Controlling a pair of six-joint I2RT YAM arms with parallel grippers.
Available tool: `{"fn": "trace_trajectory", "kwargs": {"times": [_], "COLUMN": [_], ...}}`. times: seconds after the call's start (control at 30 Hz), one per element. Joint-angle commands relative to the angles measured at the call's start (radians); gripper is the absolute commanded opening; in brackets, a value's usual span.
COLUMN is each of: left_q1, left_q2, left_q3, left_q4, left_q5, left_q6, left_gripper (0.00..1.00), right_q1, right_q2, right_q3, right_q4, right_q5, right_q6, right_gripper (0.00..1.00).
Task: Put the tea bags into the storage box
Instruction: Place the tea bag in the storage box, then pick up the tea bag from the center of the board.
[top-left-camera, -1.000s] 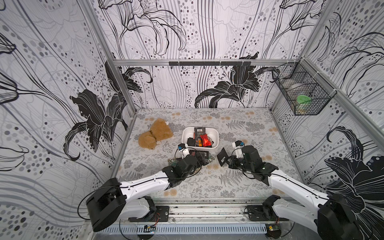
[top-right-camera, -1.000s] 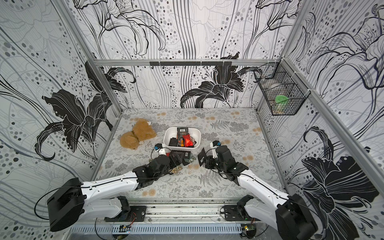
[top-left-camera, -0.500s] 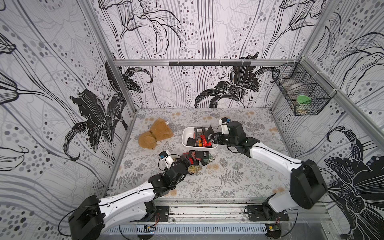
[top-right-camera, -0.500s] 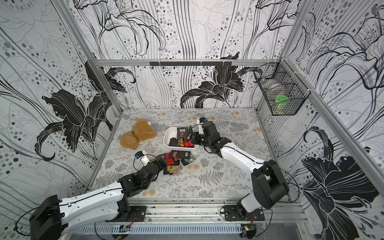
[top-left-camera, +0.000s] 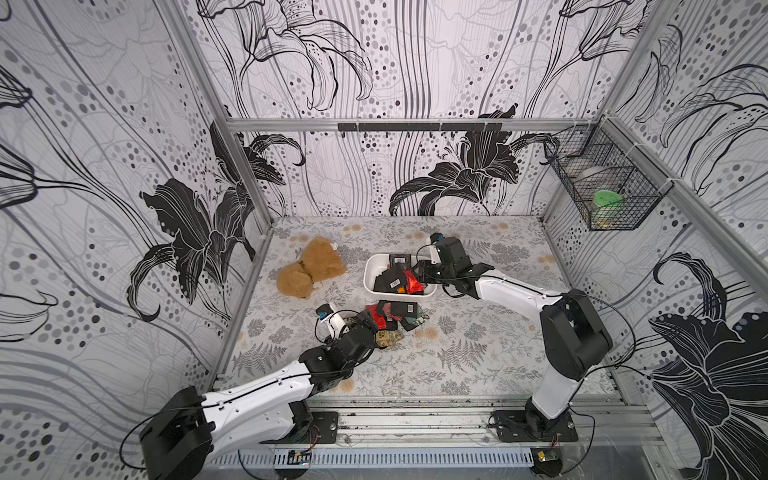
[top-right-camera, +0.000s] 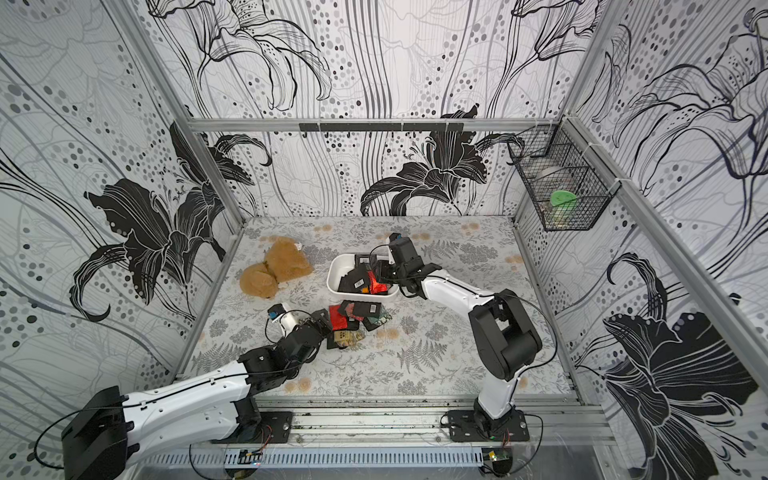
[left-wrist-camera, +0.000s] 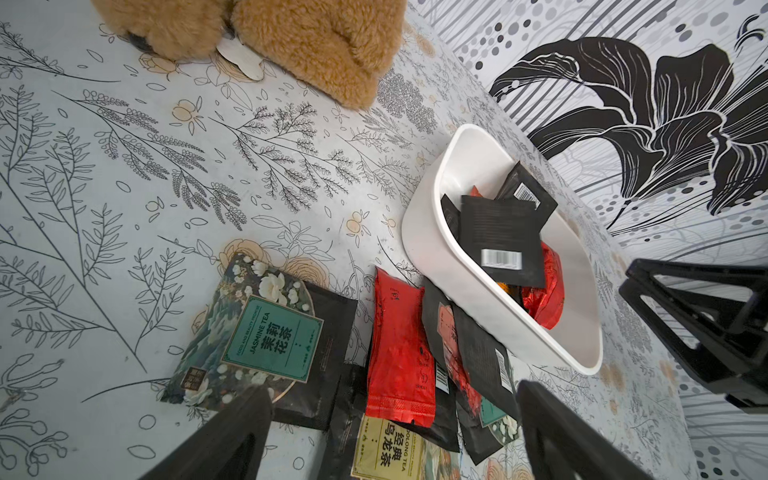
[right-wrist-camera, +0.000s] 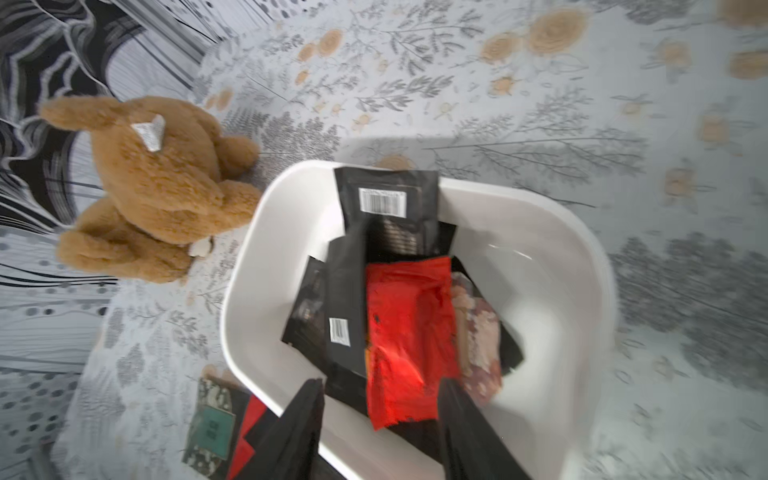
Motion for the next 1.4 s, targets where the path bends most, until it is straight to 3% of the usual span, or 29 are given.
{"fn": "trace_trajectory", "kwargs": {"times": [0.0,0.13,0.3,0.57,0.9,1.1,1.37], "left_q1": [0.008,0.008,0.008,0.009,0.008,0.0,-0.002], "left_q2": [0.014,0.03,0.108,0.294,0.475,0.579,0.687], "left_q3": [0.03,0.026,0.034,0.112,0.039,0.07,0.126], "left_q4": [0.002,0.087,0.283,0.373,0.821,0.867,0.896], "left_q5": [0.001,0.076,0.267,0.373,0.544,0.544,0.526], "left_q6": [0.005,0.018,0.092,0.062,-0.23,-0.28,-0.307], "left_gripper": [0.96,0.93,0.83,0.79,0.67,0.59,0.55], "right_q1": [0.001,0.001,0.001,0.004,0.024,0.025,0.025], "right_q2": [-0.138,-0.245,-0.319,-0.268,-0.237,-0.32,-0.338], "right_q3": [-0.069,-0.191,-0.372,-0.496,-0.522,-0.584,-0.605], "right_q4": [-0.072,-0.028,0.131,0.363,0.394,0.426,0.441], "right_q5": [0.099,0.039,-0.08,-0.24,-0.161,-0.043,-0.007], "right_q6": [-0.086,-0.146,-0.162,-0.108,-0.08,-0.073,-0.06], "right_gripper": [0.5,0.47,0.46,0.45,0.4,0.38,0.37]}}
